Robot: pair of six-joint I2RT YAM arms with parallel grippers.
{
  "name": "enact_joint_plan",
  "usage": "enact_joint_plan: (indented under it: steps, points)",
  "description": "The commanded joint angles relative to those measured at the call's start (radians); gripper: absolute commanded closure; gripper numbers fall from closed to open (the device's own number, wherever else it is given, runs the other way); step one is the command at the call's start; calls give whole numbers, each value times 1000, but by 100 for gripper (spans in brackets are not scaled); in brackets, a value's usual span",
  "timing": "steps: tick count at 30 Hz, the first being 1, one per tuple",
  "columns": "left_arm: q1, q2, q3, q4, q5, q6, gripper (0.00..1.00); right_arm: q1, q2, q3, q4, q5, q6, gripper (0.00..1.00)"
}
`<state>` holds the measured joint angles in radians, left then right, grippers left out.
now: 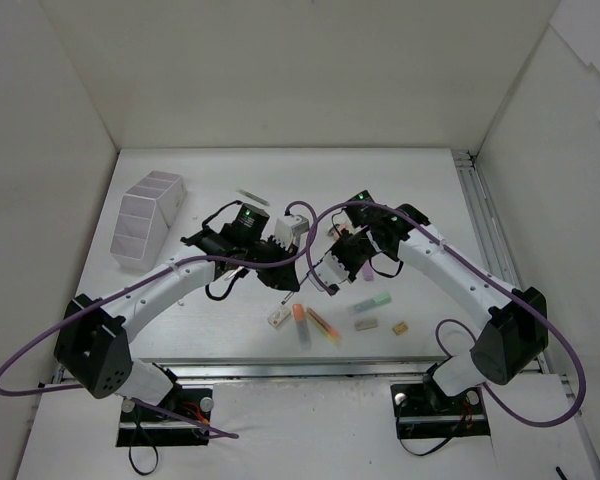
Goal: Sort the stationery into containers
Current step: Close the pen cap on the pen.
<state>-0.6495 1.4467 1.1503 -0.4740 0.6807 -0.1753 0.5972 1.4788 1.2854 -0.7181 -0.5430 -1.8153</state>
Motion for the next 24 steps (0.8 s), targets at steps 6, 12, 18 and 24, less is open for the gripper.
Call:
enact_joint_plan:
  steps: [6,12,18,24]
  points:
    - [4,12,35,20,26,8,100,-2,-14,43,54,17,39,100]
    - [4,15,29,18,19,3,100,-2,-14,48,66,35,45,100]
    - [4,9,32,18,8,5,100,-7,-18,32,65,34,21,100]
    - [4,21,42,17,26,7,100,1,-40,2,63,29,-28,100]
